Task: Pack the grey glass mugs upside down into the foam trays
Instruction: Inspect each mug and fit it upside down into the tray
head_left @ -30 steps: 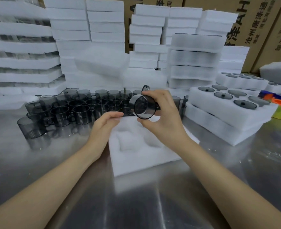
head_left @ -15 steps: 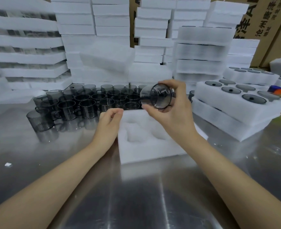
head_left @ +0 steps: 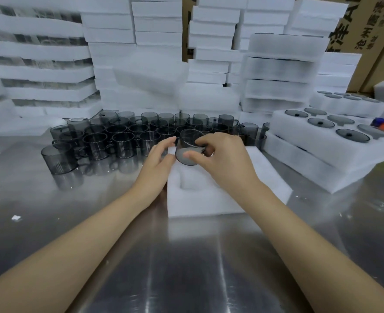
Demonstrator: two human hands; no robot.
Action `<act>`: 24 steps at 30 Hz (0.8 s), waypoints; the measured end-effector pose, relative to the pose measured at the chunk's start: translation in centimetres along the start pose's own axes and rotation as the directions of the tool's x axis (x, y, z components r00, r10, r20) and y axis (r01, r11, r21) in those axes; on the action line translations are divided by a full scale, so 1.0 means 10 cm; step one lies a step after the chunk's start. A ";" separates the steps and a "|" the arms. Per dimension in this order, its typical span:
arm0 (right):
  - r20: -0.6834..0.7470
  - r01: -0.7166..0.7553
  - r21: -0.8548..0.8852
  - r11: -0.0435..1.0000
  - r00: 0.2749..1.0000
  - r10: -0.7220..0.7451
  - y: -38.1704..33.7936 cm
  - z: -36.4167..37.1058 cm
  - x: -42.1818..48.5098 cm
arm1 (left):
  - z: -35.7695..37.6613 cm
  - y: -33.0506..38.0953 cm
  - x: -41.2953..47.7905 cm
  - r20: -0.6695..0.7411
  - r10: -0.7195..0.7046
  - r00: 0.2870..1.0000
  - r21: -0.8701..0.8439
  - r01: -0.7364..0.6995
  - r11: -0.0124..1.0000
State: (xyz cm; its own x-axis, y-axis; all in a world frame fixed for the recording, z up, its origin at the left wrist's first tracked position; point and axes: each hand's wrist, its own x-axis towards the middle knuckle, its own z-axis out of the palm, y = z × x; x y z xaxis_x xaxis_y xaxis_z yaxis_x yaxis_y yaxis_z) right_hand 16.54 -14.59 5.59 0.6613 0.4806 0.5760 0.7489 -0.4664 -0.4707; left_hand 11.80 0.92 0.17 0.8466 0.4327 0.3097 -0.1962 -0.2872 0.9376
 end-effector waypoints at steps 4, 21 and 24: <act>0.024 0.069 -0.186 0.980 0.998 -0.065 -0.02 0.07 0.02 | 0.01 0.01 -0.01 -0.012 0.017 1.000 0.036 -0.017 0.999; 0.640 0.132 -0.236 0.963 0.767 0.051 0.14 0.00 0.01 | -0.05 0.06 -0.04 0.131 -0.037 0.991 -0.024 0.040 0.999; 0.676 0.135 -0.245 0.960 0.733 0.069 0.14 0.01 0.03 | -0.06 0.08 -0.05 0.197 -0.107 0.975 0.010 0.107 0.994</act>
State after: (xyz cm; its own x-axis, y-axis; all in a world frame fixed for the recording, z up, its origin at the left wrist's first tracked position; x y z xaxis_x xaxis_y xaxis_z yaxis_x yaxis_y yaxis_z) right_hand 17.76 -15.03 5.06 0.5658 0.8222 -0.0622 0.7978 -0.5649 -0.2106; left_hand 10.90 0.95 0.87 0.9435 0.2844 0.1702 -0.0992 -0.2477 0.9638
